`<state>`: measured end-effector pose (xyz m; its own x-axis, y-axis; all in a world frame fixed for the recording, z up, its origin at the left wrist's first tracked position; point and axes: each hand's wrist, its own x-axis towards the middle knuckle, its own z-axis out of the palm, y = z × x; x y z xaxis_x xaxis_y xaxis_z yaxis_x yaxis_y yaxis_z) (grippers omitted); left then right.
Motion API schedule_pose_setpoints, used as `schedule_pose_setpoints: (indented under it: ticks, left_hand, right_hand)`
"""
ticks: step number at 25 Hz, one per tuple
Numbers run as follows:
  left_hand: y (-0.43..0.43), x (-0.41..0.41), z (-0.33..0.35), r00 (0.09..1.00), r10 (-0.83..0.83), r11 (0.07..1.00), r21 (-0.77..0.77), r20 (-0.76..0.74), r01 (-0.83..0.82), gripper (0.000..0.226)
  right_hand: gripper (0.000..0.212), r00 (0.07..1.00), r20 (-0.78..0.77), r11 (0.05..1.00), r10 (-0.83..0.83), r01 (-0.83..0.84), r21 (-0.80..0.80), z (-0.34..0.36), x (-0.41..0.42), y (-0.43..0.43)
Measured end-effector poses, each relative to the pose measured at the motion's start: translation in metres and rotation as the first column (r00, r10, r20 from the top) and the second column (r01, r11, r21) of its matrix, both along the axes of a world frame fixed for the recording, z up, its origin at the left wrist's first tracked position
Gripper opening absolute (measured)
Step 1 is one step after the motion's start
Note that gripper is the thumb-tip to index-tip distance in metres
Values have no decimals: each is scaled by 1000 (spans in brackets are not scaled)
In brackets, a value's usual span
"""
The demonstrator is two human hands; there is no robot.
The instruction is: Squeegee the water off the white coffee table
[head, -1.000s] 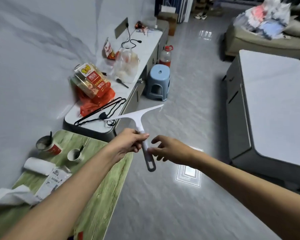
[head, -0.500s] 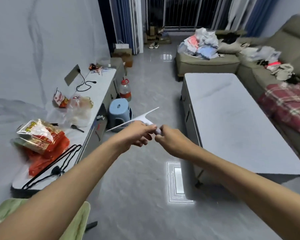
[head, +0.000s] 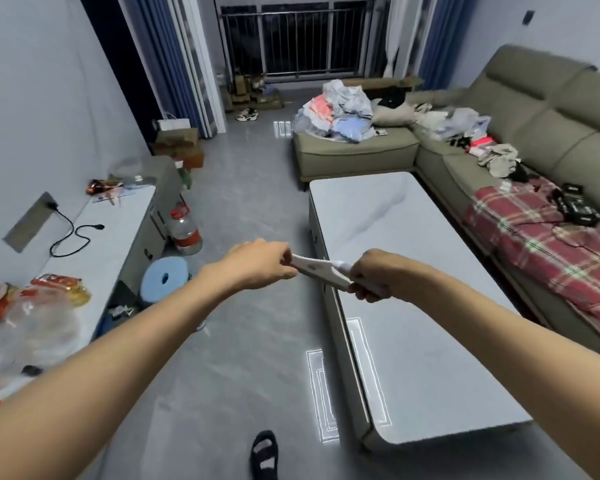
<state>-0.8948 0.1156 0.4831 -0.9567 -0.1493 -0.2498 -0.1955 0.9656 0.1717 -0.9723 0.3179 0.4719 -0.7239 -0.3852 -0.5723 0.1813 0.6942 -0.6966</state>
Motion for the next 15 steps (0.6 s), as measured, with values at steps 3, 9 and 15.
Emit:
schedule_pose_setpoints:
  ticks: [3, 9, 15]
  left_hand:
    - [-45, -96, -16, 992, -104, 993, -45, 66, 107, 40]
    - [-117, -312, -22, 980, -195, 981, 19, 46, 195, 36]
    - [-136, -539, -56, 955, -287, 958, 10, 74, 287, 36]
  right_hand:
    - [14, 996, 59, 996, -72, 75, -52, -10, -86, -27]
    - [26, 994, -80, 995, -71, 77, 69, -10, -271, -85]
    - [39, 982, -91, 978, -165, 174, 114, -51, -476, -109]
